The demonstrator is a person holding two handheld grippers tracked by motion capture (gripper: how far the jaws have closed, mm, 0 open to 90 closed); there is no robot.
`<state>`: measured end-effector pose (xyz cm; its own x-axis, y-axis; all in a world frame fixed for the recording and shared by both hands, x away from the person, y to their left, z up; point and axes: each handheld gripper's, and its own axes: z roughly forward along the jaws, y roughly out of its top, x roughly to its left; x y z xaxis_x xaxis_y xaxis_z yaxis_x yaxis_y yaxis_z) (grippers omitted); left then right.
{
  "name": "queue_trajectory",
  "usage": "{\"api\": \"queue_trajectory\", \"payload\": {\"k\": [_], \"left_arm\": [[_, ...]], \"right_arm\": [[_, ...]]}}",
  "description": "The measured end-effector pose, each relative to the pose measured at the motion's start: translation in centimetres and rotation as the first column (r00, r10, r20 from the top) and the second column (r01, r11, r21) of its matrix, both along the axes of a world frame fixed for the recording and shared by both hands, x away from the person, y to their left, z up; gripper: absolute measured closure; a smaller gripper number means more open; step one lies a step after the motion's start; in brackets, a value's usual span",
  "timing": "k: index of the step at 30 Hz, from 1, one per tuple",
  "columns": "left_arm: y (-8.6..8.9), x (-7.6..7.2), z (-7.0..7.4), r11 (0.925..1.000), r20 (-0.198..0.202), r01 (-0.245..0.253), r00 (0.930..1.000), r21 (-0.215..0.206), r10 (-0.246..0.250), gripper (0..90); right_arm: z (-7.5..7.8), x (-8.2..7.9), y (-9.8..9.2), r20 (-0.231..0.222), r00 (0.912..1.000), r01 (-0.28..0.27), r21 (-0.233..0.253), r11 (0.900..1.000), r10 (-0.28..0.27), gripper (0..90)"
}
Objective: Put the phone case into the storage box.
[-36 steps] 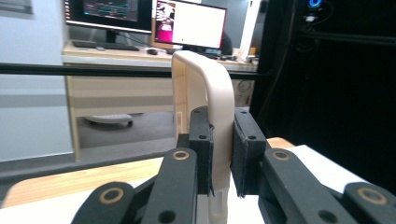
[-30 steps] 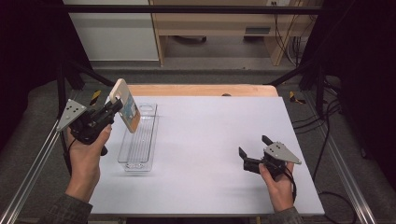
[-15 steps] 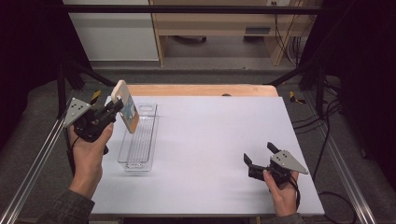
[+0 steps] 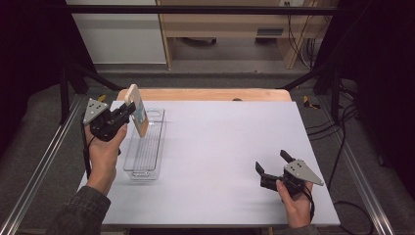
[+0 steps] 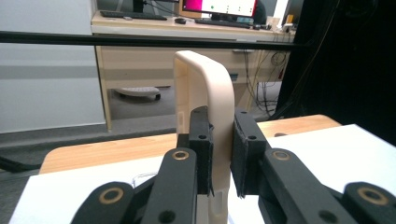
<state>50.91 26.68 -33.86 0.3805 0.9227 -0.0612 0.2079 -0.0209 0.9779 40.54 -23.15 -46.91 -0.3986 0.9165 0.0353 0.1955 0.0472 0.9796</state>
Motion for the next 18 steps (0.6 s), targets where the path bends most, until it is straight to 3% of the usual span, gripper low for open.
{"api": "queue_trajectory", "payload": {"k": [12,18], "left_arm": [[0.3,2.7,-0.7,0.9982,-0.041,-0.039,0.9983,0.046,0.041,79.6],[0.7,4.4,-1.6,0.9974,-0.066,-0.057,0.9961,0.043,0.06,79.6]], "right_arm": [[0.0,0.0,-0.1,0.004,1.0,0.002,0.007,1.0,-0.002,4.1],[-0.1,0.1,-0.3,0.002,1.0,0.004,0.005,1.0,-0.004,4.1]]}}
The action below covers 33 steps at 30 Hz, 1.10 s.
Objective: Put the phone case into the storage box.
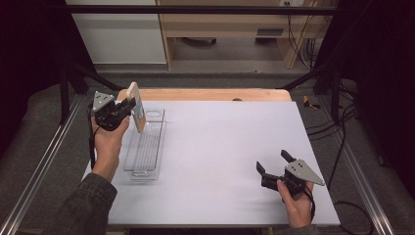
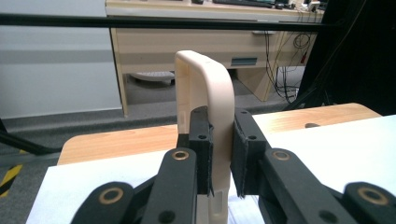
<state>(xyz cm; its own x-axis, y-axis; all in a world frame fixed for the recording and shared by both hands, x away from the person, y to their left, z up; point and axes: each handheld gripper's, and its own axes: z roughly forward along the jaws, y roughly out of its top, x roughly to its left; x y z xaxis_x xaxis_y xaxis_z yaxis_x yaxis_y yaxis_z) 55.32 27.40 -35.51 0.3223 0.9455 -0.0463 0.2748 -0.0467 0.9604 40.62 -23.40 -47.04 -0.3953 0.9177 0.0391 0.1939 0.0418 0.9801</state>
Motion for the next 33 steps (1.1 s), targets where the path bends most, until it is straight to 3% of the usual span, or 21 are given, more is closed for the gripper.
{"api": "queue_trajectory", "payload": {"k": [6,12,33], "left_arm": [[0.3,1.5,-1.1,0.9997,-0.027,-0.021,0.9994,0.011,0.021,79.6],[0.5,2.2,-1.7,0.9992,-0.041,-0.039,0.9984,0.012,0.04,79.6],[-0.2,2.4,-2.2,0.9962,-0.057,-0.058,0.9965,0.065,0.061,79.6]], "right_arm": [[-0.1,0.0,0.0,0.0,1.0,0.0,-0.004,1.0,0.0,4.1],[-0.1,0.0,-0.1,0.002,1.0,0.001,0.0,1.0,-0.001,4.2],[-0.1,0.0,0.1,-0.004,1.0,-0.006,-0.004,1.0,0.006,4.2]]}}
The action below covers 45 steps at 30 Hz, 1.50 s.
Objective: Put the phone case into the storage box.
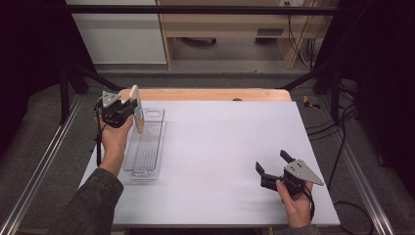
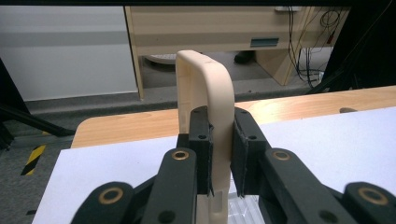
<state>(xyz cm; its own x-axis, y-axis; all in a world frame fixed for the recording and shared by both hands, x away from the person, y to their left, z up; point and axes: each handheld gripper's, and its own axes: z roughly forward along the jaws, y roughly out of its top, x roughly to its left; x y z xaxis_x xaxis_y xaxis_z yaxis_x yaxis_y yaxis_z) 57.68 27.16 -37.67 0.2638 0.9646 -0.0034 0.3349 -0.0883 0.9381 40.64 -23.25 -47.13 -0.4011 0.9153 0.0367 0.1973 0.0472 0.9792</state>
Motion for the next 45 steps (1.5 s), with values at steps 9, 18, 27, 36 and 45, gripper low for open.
{"api": "queue_trajectory", "payload": {"k": [9,18,27,36,45], "left_arm": [[-0.1,0.2,-0.4,0.9999,-0.007,-0.009,0.9999,0.012,0.009,79.5],[-0.1,0.3,-0.8,0.9999,-0.018,-0.009,0.9998,0.012,0.009,79.5],[-0.6,0.6,-1.1,0.9999,-0.028,-0.009,0.9996,0.009,0.009,79.5],[-1.3,0.8,-1.0,1.0,-0.043,-0.005,0.9991,-0.007,0.004,79.5],[-2.0,1.4,-1.0,0.9997,-0.057,0.005,0.9983,-0.024,-0.007,79.5]], "right_arm": [[0.0,0.0,-0.1,-0.001,1.0,0.001,0.0,1.0,-0.001,4.3],[0.0,0.0,0.0,-0.004,1.0,0.001,-0.001,1.0,-0.001,4.4],[-0.1,0.0,-0.1,-0.003,1.0,0.003,-0.003,1.0,-0.003,4.4],[-0.1,0.0,-0.2,-0.008,1.0,0.004,-0.004,1.0,-0.004,4.5],[-0.1,0.0,-0.2,-0.012,0.9999,0.006,-0.005,1.0,-0.006,4.5]]}}
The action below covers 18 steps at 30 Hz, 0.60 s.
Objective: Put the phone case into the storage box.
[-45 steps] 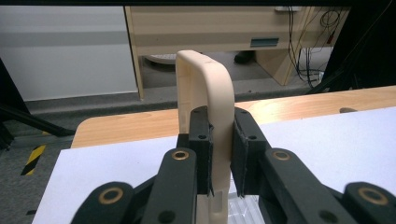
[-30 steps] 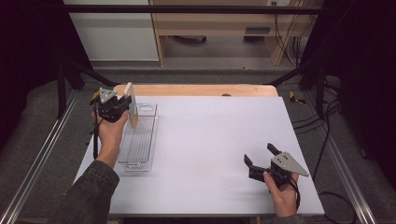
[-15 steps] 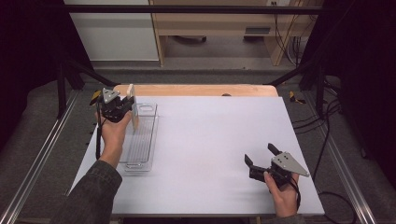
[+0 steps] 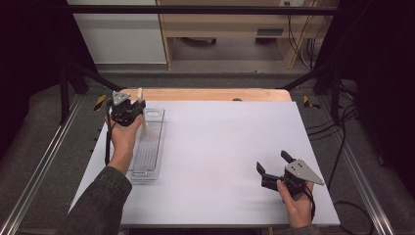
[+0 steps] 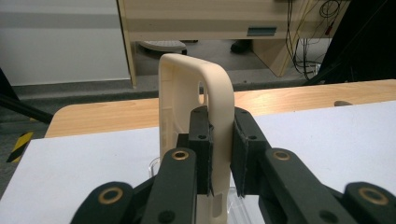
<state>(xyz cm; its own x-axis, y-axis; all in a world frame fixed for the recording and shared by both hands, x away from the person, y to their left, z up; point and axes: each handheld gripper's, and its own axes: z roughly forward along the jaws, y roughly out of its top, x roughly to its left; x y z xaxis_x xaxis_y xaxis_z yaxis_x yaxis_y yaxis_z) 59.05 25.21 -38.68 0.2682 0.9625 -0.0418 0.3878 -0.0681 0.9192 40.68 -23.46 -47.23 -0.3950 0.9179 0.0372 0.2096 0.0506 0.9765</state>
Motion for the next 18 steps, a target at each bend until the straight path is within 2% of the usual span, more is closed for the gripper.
{"api": "queue_trajectory", "payload": {"k": [6,18], "left_arm": [[-0.32,0.36,-0.18,0.999,-0.004,0.0,1.0,-0.044,0.0,79.7],[-0.4,0.65,-0.32,0.9974,-0.007,0.004,1.0,-0.072,-0.004,79.8]], "right_arm": [[-0.01,-0.03,-0.05,-0.001,1.0,0.004,0.002,1.0,-0.004,4.5],[-0.07,-0.06,0.11,0.013,0.9999,0.003,-0.013,1.0,-0.003,4.4]]}}
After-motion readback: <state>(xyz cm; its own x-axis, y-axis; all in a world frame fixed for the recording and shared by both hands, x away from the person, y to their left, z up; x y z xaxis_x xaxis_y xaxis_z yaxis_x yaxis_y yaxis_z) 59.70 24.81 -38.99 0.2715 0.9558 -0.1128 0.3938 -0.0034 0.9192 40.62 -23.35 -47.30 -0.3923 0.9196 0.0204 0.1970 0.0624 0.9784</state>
